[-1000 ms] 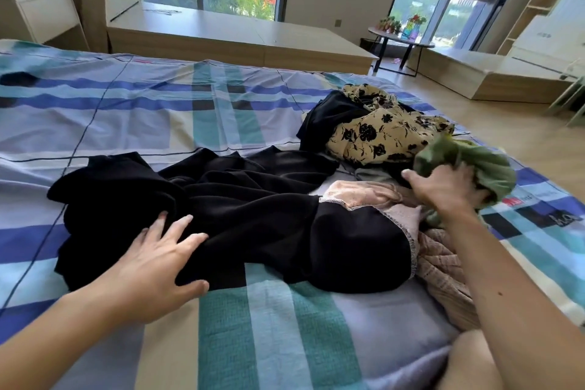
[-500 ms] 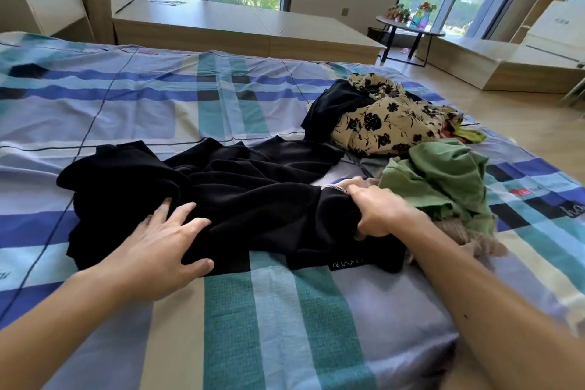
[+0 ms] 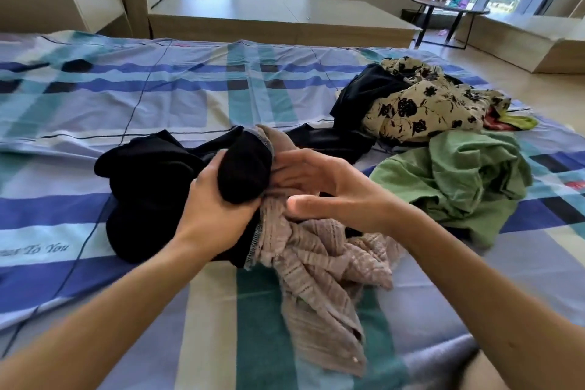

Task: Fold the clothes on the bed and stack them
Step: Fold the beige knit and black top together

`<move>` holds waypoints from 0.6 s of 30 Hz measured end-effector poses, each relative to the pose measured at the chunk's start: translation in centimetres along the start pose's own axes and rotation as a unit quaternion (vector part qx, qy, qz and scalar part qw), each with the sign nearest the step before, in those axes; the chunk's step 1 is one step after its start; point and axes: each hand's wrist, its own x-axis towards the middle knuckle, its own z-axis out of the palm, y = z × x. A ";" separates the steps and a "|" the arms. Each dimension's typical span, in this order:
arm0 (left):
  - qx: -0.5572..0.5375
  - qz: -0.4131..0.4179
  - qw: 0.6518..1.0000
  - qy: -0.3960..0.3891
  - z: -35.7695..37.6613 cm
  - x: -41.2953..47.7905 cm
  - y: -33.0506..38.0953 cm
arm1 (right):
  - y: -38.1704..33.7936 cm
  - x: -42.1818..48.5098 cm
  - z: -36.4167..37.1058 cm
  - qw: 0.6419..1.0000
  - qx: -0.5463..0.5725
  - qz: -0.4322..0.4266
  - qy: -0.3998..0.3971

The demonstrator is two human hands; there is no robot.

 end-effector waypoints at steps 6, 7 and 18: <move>-0.230 -0.261 0.938 0.011 -4.0 3.0 -0.1 | 3.4 -0.4 -2.4 0.936 -0.335 0.081 -0.065; -0.248 -0.264 0.932 0.012 -4.7 3.4 0.1 | 4.0 -0.3 -1.9 0.927 -0.360 0.082 -0.071; 0.189 -0.038 0.981 -0.017 -5.9 3.0 -1.4 | 3.9 1.8 -0.8 0.991 -0.108 0.010 0.084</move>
